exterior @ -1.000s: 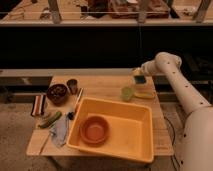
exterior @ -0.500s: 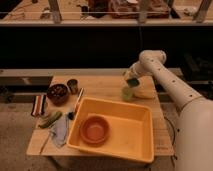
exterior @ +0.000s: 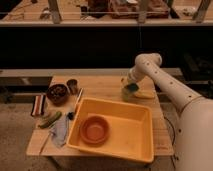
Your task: Place sponge in plastic cup
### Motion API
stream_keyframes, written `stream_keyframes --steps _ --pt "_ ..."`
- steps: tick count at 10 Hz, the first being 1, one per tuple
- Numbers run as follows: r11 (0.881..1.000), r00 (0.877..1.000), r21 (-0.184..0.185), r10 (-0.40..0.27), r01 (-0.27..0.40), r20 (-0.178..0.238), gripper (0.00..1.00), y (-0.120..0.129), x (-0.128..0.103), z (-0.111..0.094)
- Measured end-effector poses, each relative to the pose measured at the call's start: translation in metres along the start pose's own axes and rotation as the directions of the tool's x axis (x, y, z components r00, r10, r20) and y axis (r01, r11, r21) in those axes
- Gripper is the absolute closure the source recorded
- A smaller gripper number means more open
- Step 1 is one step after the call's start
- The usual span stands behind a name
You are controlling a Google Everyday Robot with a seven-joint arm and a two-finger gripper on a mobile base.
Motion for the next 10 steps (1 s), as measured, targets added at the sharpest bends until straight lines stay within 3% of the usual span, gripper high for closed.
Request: stream_keyframes --steps 4,6,10 --pt "0.997 0.997 -0.032 -0.065 0.067 0.044 0.42 -0.014 -0.006 0.005" --pt "0.998 0.997 -0.033 -0.051 0.053 0.052 0.23 -0.008 -0.010 0.007" --pt "0.998 0.997 -0.049 -0.037 0.040 0.069 0.20 -0.002 -0.014 0.017"
